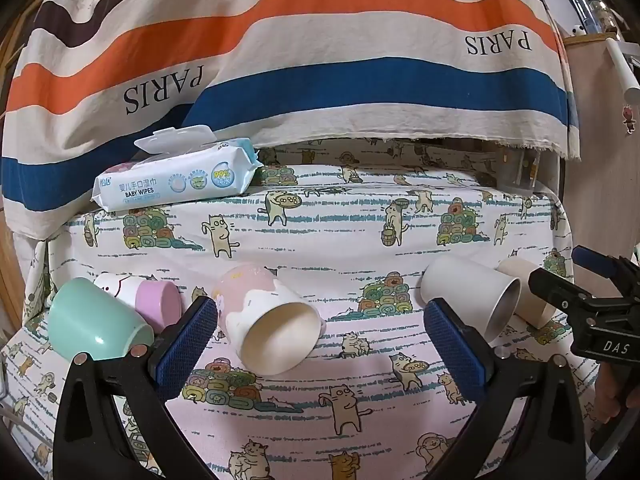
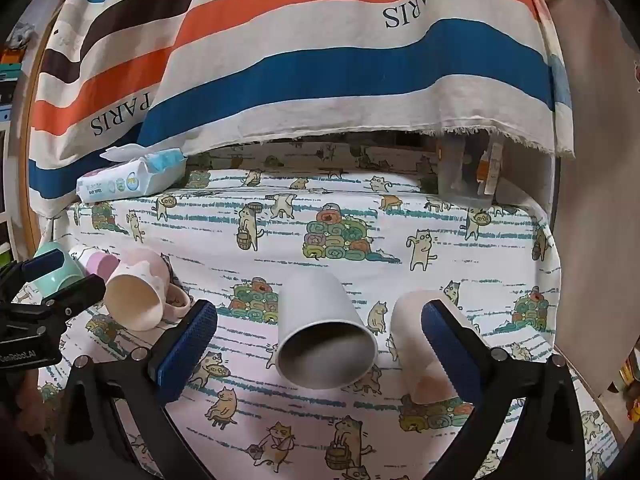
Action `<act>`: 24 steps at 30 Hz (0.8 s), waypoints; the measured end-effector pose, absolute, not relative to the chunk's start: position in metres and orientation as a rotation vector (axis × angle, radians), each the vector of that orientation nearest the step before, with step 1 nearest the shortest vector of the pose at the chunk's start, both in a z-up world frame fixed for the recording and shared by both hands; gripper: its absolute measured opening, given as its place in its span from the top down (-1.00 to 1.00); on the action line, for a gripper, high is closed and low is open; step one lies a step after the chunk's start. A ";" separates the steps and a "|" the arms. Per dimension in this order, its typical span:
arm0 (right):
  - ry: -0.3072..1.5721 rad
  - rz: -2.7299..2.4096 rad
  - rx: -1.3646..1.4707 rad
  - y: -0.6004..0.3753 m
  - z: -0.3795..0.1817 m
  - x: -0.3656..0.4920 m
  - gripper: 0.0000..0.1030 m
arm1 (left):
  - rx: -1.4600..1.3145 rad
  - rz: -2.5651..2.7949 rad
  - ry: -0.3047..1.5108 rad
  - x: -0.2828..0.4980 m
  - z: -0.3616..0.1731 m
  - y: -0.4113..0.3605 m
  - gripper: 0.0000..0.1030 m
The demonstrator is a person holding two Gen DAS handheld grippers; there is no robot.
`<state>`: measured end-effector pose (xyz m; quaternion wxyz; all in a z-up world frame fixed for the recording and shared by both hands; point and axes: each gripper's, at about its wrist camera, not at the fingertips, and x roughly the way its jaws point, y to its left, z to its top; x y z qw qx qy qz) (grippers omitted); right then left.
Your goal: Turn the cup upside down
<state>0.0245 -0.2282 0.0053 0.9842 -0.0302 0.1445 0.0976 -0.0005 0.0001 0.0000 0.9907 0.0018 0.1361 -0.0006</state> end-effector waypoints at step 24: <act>0.285 0.205 -0.066 -0.228 0.006 0.025 -0.99 | 0.009 -0.001 0.284 0.000 0.000 0.000 -0.99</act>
